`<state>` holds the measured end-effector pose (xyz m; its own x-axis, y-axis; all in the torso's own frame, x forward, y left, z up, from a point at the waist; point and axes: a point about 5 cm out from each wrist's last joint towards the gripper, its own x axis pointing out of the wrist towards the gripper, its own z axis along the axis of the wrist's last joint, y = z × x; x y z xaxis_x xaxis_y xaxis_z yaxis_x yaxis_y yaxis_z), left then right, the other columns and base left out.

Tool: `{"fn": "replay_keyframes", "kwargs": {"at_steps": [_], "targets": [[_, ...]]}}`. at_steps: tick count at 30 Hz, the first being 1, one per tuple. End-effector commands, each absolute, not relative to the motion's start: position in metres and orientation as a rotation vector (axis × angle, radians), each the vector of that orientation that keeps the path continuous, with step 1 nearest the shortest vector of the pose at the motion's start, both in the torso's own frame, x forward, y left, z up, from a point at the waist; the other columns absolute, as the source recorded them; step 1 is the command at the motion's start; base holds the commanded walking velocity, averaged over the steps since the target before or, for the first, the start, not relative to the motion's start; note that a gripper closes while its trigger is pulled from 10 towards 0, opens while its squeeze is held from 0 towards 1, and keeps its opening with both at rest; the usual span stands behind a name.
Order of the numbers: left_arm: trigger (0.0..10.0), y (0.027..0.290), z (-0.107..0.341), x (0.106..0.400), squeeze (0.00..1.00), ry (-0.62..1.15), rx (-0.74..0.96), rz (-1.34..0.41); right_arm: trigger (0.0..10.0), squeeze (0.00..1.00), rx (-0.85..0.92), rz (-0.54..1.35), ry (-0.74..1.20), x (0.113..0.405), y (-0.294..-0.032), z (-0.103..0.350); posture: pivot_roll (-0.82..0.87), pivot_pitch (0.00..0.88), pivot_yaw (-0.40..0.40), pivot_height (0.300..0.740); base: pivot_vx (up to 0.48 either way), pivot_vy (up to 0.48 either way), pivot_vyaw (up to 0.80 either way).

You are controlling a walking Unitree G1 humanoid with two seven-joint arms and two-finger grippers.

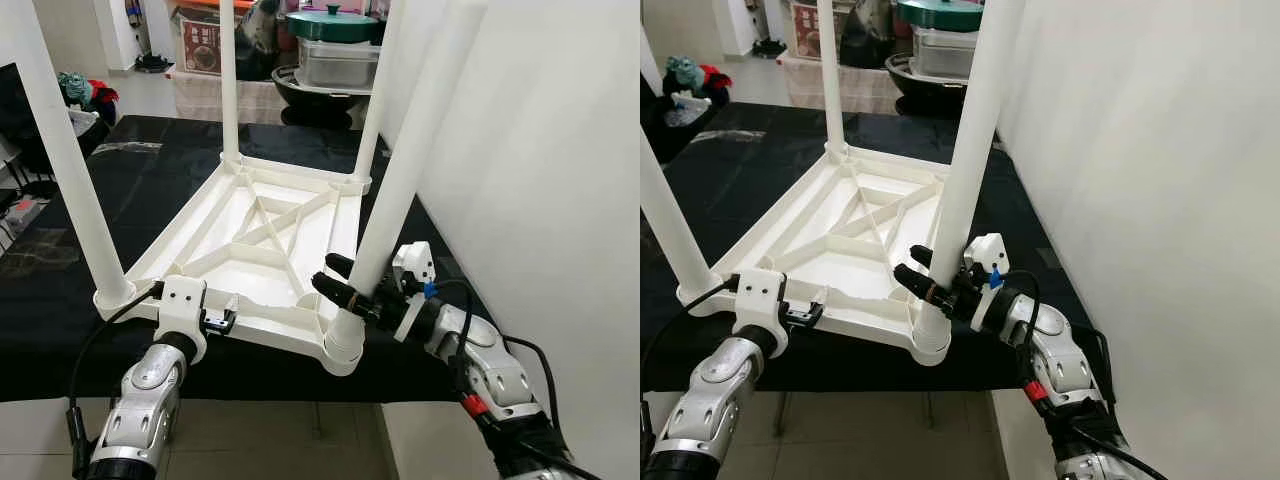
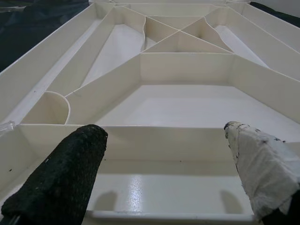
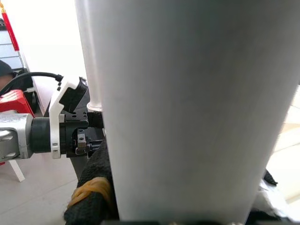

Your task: Building children table

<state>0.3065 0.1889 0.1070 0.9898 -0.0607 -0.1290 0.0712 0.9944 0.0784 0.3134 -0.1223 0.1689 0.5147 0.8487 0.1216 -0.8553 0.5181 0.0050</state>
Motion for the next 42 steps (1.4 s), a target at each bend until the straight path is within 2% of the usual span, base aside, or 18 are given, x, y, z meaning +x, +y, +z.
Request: {"fn": "replay_keyframes", "kwargs": {"at_steps": [1, 3, 5, 6, 10, 13, 15, 21, 24, 32, 42], "targets": [[10.0, 0.190, 0.106, 0.305, 0.00, 0.137, 0.084, -0.064, 10.0, 0.00, 0.083, 1.044, -0.033, 0.309, -0.120, 0.152, 0.08, 0.000, -0.119, 0.740, 0.000, 0.000, 0.00], [10.0, 0.189, 0.106, 0.306, 0.00, 0.140, 0.085, -0.064, 10.0, 0.00, 0.073, 0.914, 0.004, 0.316, -0.127, 0.145, 0.07, 0.000, -0.116, 0.740, 0.000, 0.000, 0.00], [10.0, 0.189, 0.106, 0.306, 0.00, 0.140, 0.085, -0.064, 10.0, 0.00, 0.073, 0.914, 0.004, 0.316, -0.127, 0.145, 0.07, 0.000, -0.116, 0.740, 0.000, 0.000, 0.00], [10.0, 0.189, 0.106, 0.306, 0.00, 0.139, 0.084, -0.063, 10.0, 0.00, 0.066, 0.813, 0.032, 0.320, -0.132, 0.141, 0.07, 0.000, -0.116, 0.740, 0.000, 0.000, 0.00], [10.0, 0.190, 0.107, 0.307, 0.00, 0.138, 0.083, -0.061, 10.0, 0.00, 0.018, 0.742, 0.043, 0.321, -0.136, 0.139, 0.06, 0.000, -0.114, 0.740, 0.000, 0.000, 0.00], [10.0, 0.190, 0.106, 0.308, 0.00, 0.140, 0.081, -0.059, 10.0, 0.00, 0.030, 0.510, 0.088, 0.326, -0.152, 0.134, 0.05, 0.000, -0.109, 0.740, 0.000, 0.000, 0.00], [10.0, 0.190, 0.106, 0.308, 0.00, 0.140, 0.081, -0.059, 10.0, 0.00, 0.030, 0.510, 0.088, 0.326, -0.152, 0.134, 0.05, 0.000, -0.109, 0.740, 0.000, 0.000, 0.00], [10.0, 0.189, 0.107, 0.311, 0.00, 0.136, 0.080, -0.061, 10.0, 0.00, -0.032, 0.302, 0.080, 0.324, -0.162, 0.132, 0.04, 0.000, -0.100, 0.740, 0.000, 0.000, 0.00], [10.0, 0.189, 0.108, 0.312, 0.00, 0.135, 0.079, -0.061, 10.0, 0.00, -0.030, 0.263, 0.085, 0.323, -0.162, 0.130, 0.04, 0.000, -0.100, 0.740, 0.000, 0.000, 0.00], [10.0, 0.190, 0.108, 0.314, 0.00, 0.131, 0.074, -0.054, 10.0, 0.00, 0.024, 0.015, 0.136, 0.323, -0.169, 0.119, 0.05, 0.000, -0.105, 0.740, 0.000, 0.000, 0.00], [10.0, 0.190, 0.107, 0.314, 0.00, 0.131, 0.069, -0.042, 10.0, 0.00, -0.029, -0.075, 0.188, 0.325, -0.167, 0.111, 0.05, 0.000, -0.115, 0.740, 0.000, 0.000, 0.00]]}}
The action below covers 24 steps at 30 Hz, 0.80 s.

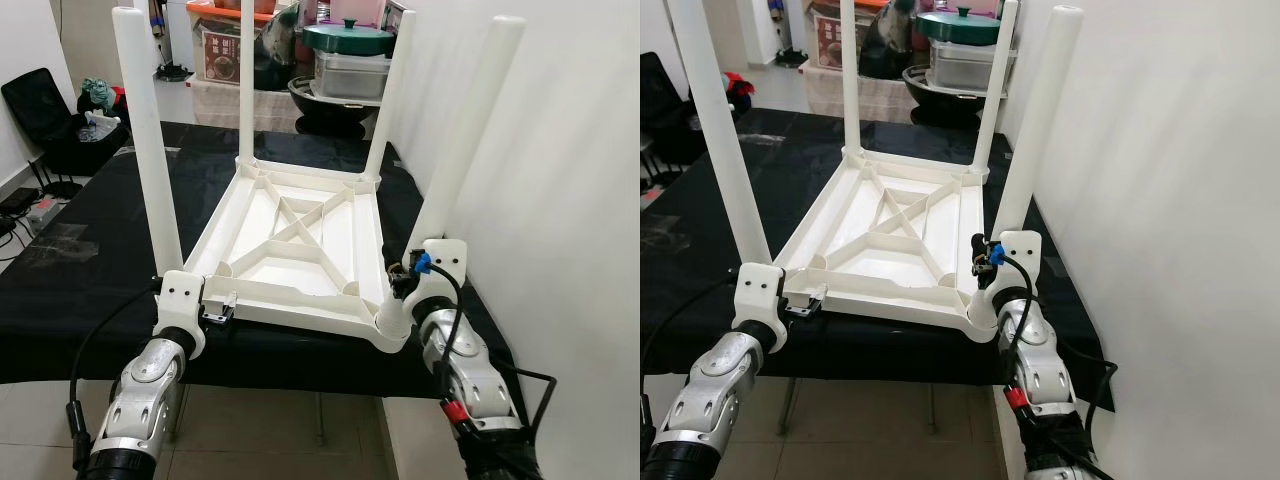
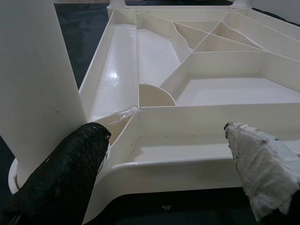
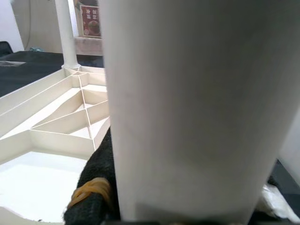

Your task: Building children table

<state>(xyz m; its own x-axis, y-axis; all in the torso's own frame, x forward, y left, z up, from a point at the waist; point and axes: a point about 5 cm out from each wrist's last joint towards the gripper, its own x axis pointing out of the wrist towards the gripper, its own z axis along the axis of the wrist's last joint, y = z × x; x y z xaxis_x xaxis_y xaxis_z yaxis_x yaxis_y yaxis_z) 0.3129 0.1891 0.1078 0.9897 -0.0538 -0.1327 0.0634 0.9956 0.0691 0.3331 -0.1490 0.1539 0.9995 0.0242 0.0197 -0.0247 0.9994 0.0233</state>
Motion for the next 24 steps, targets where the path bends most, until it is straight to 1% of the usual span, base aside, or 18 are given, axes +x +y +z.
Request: {"fn": "replay_keyframes", "kwargs": {"at_steps": [1, 4, 5, 11, 18, 24], "targets": [[10.0, 0.190, 0.107, 0.314, 0.00, 0.130, 0.069, -0.042, 10.0, 0.00, -0.036, -0.088, 0.196, 0.324, -0.167, 0.110, 0.05, 0.000, -0.116, 0.740, 0.000, 0.000, 0.00], [10.0, 0.190, 0.106, 0.314, 0.00, 0.130, 0.069, -0.038, 10.0, 0.00, -0.031, -0.143, 0.207, 0.324, -0.171, 0.107, 0.05, 0.000, -0.119, 0.740, 0.000, 0.000, 0.00], [10.0, 0.191, 0.106, 0.314, 0.00, 0.130, 0.068, -0.034, 10.0, 0.00, -0.007, -0.200, 0.205, 0.324, -0.177, 0.106, 0.06, 0.000, -0.120, 0.740, 0.000, 0.000, 0.00], [10.0, 0.192, 0.106, 0.313, 0.00, 0.130, 0.069, -0.029, 10.0, 0.00, 0.031, -0.286, 0.203, 0.324, -0.186, 0.105, 0.05, 0.000, -0.118, 0.740, 0.000, 0.000, 0.00], [10.0, 0.192, 0.107, 0.315, 0.00, 0.129, 0.070, -0.029, 10.0, 0.00, 0.069, -0.356, 0.182, 0.324, -0.189, 0.108, 0.05, 0.000, -0.114, 0.740, 0.000, 0.000, 0.00], [10.0, 0.194, 0.107, 0.315, 0.00, 0.128, 0.074, -0.025, 10.0, 0.00, 0.051, -0.392, 0.168, 0.324, -0.189, 0.108, 0.06, 0.000, -0.114, 0.740, 0.000, 0.000, 0.00]]}}
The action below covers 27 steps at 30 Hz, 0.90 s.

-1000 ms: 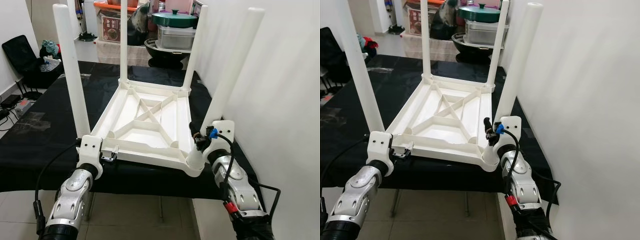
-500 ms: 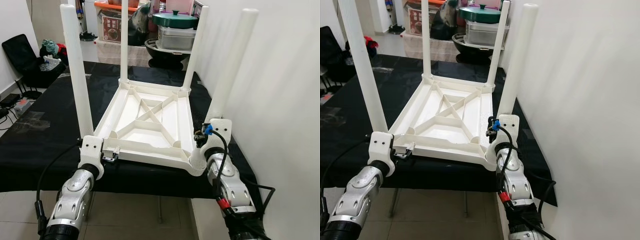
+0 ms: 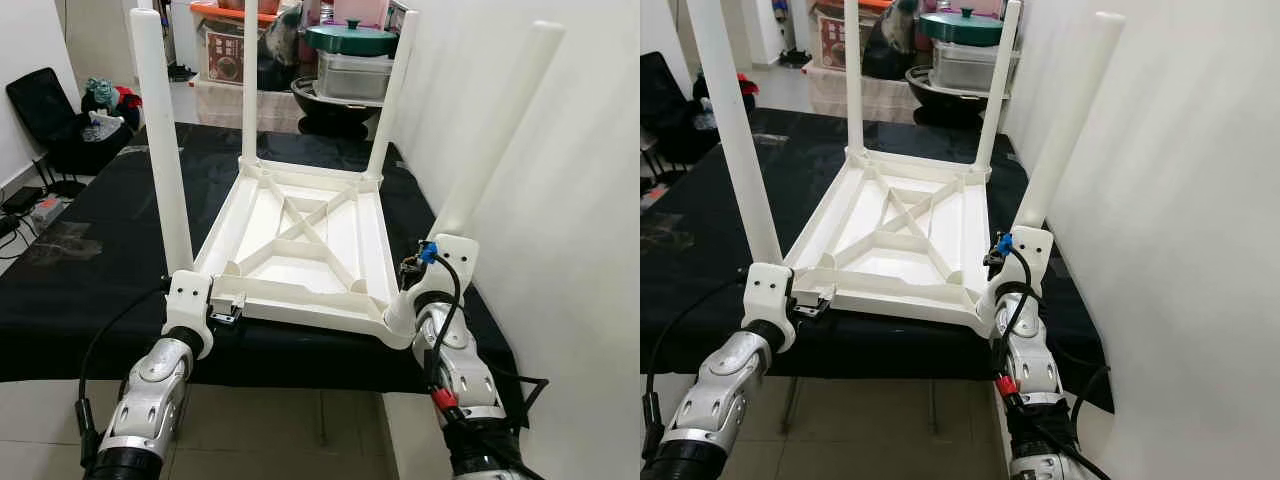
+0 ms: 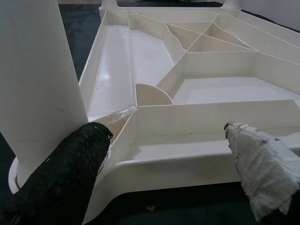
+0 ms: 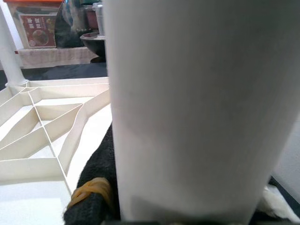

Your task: Building children table

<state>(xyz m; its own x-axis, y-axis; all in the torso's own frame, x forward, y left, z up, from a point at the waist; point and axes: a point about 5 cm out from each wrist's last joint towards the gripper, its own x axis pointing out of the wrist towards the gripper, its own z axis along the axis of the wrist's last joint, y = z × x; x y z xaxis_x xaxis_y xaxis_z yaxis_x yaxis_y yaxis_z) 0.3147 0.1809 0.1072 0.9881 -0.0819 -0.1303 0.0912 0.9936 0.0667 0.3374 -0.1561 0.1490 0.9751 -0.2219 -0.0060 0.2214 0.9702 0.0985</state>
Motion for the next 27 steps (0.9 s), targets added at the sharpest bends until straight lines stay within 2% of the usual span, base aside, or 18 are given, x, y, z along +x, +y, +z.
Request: {"fn": "replay_keyframes", "kwargs": {"at_steps": [1, 12, 13, 14, 15, 16, 27], "targets": [[10.0, 0.194, 0.107, 0.315, 0.00, 0.129, 0.074, -0.025, 10.0, 0.00, 0.051, -0.394, 0.169, 0.324, -0.188, 0.107, 0.06, 0.000, -0.114, 0.740, 0.000, 0.000, 0.00], [10.0, 0.193, 0.107, 0.317, 0.00, 0.128, 0.074, -0.029, 10.0, 0.00, 0.052, -0.402, 0.164, 0.324, -0.187, 0.107, 0.05, 0.000, -0.108, 0.740, 0.000, 0.000, 0.00], [10.0, 0.192, 0.107, 0.317, 0.00, 0.127, 0.074, -0.029, 10.0, 0.00, 0.057, -0.365, 0.169, 0.324, -0.184, 0.105, 0.05, 0.000, -0.110, 0.740, 0.000, 0.000, 0.00], [10.0, 0.193, 0.107, 0.317, 0.00, 0.128, 0.075, -0.028, 10.0, 0.00, 0.089, -0.234, 0.169, 0.327, -0.173, 0.104, 0.06, 0.000, -0.112, 0.740, 0.000, 0.000, 0.00], [10.0, 0.193, 0.107, 0.317, 0.00, 0.128, 0.075, -0.028, 10.0, 0.00, 0.089, -0.234, 0.169, 0.327, -0.173, 0.104, 0.06, 0.000, -0.112, 0.740, 0.000, 0.000, 0.00], [10.0, 0.195, 0.107, 0.317, 0.00, 0.130, 0.077, -0.024, 10.0, 0.00, 0.132, -0.048, 0.140, 0.330, -0.158, 0.109, 0.06, 0.000, -0.112, 0.740, 0.000, 0.000, 0.00], [10.0, 0.194, 0.107, 0.319, 0.00, 0.130, 0.071, -0.026, 10.0, 0.00, 0.168, 0.157, 0.079, 0.330, -0.149, 0.121, 0.05, 0.000, -0.113, 0.740, 0.000, 0.000, 0.00]]}}
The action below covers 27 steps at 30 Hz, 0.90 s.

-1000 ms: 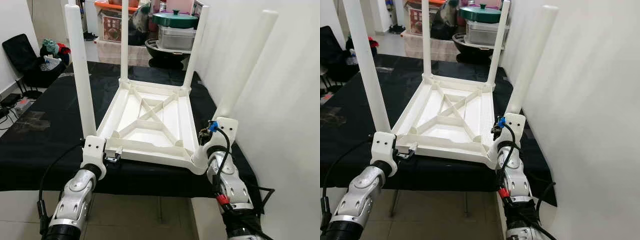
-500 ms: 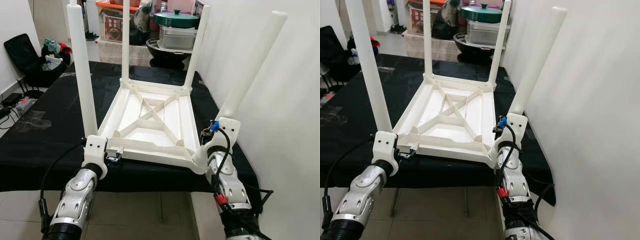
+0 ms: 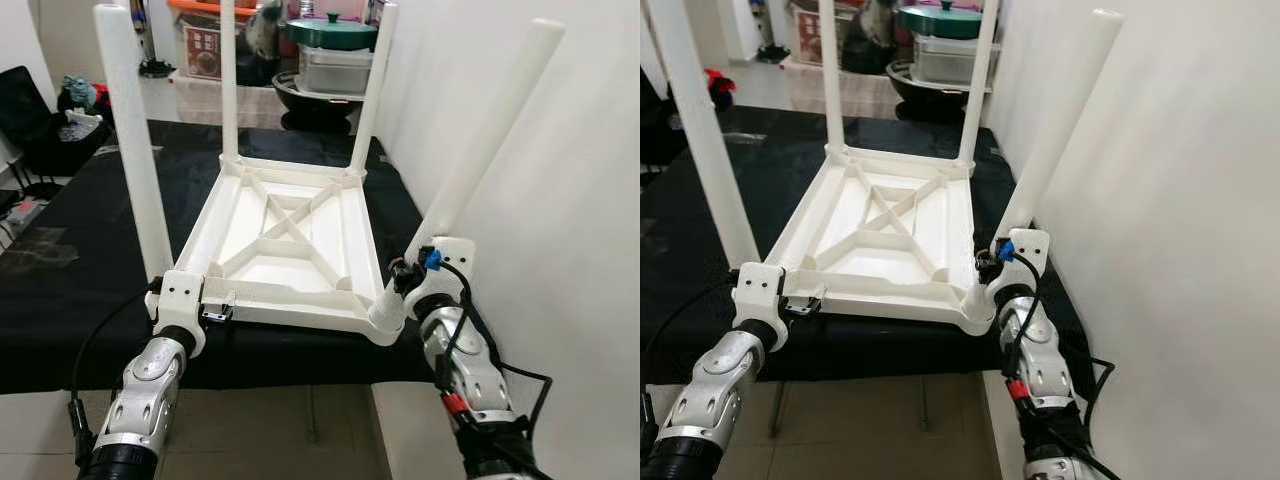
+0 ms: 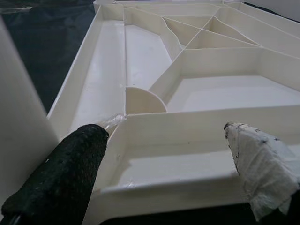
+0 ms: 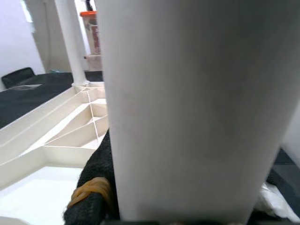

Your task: Building children table

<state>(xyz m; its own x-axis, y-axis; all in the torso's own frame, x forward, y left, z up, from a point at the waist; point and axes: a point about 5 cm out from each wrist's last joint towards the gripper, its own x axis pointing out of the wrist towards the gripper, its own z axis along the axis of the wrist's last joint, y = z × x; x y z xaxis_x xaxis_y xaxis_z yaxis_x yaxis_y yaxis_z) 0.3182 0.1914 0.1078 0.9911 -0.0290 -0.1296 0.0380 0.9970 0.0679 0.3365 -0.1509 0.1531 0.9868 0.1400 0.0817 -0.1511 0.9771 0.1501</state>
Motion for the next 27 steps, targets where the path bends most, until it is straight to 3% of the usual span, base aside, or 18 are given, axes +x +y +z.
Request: {"fn": "replay_keyframes", "kwargs": {"at_steps": [1, 10, 12, 27], "targets": [[10.0, 0.193, 0.107, 0.319, 0.00, 0.129, 0.070, -0.026, 10.0, 0.00, 0.162, 0.164, 0.077, 0.330, -0.148, 0.121, 0.05, 0.000, -0.113, 0.740, 0.000, 0.000, 0.00], [10.0, 0.194, 0.106, 0.318, 0.00, 0.133, 0.071, -0.027, 10.0, 0.00, 0.179, 0.333, 0.065, 0.325, -0.127, 0.120, 0.06, 0.000, -0.109, 0.740, 0.000, 0.000, 0.00], [10.0, 0.195, 0.106, 0.319, 0.00, 0.135, 0.071, -0.029, 10.0, 0.00, 0.143, 0.452, 0.075, 0.322, -0.121, 0.119, 0.06, 0.000, -0.109, 0.740, 0.000, 0.000, 0.00], [10.0, 0.196, 0.102, 0.315, 0.00, 0.150, 0.073, -0.027, 10.0, 0.00, 0.077, 0.570, 0.111, 0.323, -0.138, 0.119, 0.07, 0.000, -0.122, 0.740, 0.000, 0.000, 0.00]]}}
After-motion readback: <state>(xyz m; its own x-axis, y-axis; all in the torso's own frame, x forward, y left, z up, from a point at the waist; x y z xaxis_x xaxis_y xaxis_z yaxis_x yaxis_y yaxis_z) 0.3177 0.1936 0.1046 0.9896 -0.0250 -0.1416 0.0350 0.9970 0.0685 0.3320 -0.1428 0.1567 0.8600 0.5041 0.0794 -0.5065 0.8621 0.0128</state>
